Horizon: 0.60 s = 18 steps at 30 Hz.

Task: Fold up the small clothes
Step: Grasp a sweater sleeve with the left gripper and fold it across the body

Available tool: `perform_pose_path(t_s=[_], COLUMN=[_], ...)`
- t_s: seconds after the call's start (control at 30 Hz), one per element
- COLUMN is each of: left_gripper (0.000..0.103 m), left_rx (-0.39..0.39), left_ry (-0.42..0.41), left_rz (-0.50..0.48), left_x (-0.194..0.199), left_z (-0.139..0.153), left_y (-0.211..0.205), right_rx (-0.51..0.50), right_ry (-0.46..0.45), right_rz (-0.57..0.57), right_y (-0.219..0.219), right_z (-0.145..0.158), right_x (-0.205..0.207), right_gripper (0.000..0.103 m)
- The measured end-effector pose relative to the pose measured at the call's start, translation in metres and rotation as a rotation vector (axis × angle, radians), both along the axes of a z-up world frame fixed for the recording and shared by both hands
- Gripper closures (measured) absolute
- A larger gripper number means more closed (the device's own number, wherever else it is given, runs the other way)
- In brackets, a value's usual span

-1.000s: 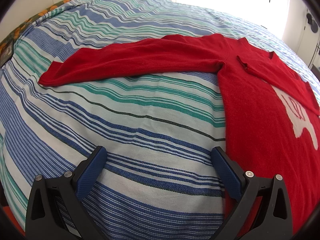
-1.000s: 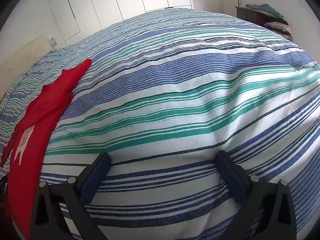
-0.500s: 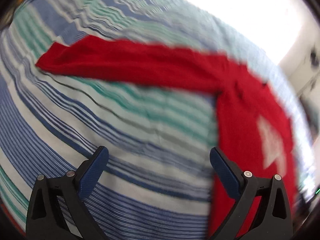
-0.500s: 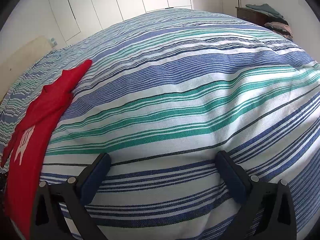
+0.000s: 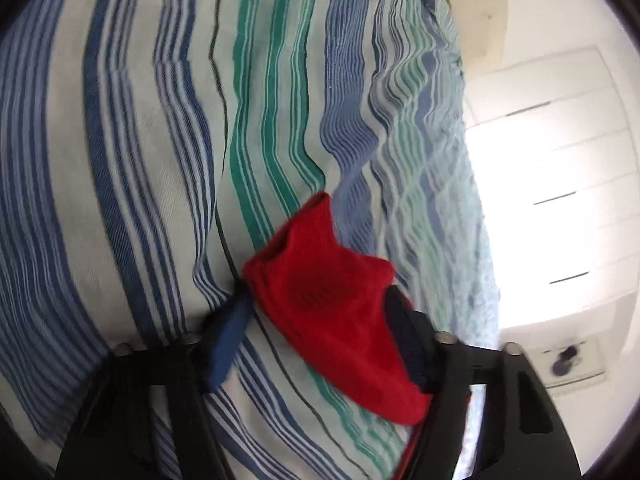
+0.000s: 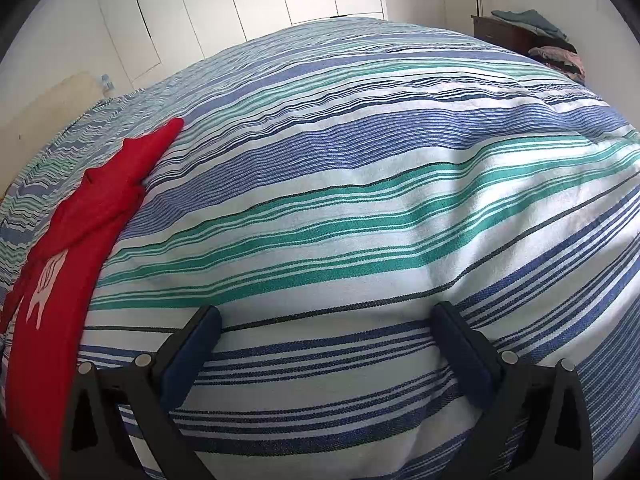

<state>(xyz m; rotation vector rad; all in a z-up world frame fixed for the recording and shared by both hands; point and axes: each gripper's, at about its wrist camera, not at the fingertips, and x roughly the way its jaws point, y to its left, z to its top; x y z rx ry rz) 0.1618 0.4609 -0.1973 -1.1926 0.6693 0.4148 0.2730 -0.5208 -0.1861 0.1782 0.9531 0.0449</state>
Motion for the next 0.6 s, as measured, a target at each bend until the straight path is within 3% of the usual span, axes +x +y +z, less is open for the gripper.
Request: perform_pose_path(t_s=[0.07,0.13,0.27,0.37,0.47,0.6], left_gripper=[0.075,0.093,0.099,0.100,0.100,0.100], left_rx=[0.012,0.049,0.117,0.272,0.395,0.593], left_ry=[0.040,0.069,0.100,0.117,0.050,-0.132], left_rz=[-0.004,-0.005,-0.009,-0.075,-0.157,-0.345], left_x=[0.003,0.003,0.001,0.020,0.051,0.107], left_z=[-0.005,-0.006,0.010,0.057,0.118,0.208], left_y=[0.002,0.003,0.002,-0.025,-0.066,-0.178], right_rx=[-0.005,-0.008,-0.008,-0.009,-0.006,-0.008], right_ry=[0.001,0.002,0.002,0.002,-0.001,0.000], right_rz=[-0.001,-0.001,-0.001,-0.001,-0.002,-0.002], right_y=[0.001,0.001,0.002,0.002,0.002,0.002], right_z=[0.000,0.000,0.000,0.000,0.000,0.000], right_x=[0.000,0.000,0.001,0.001,0.000,0.001], right_gripper=[0.000,0.000,0.000,0.000,0.000,0.000])
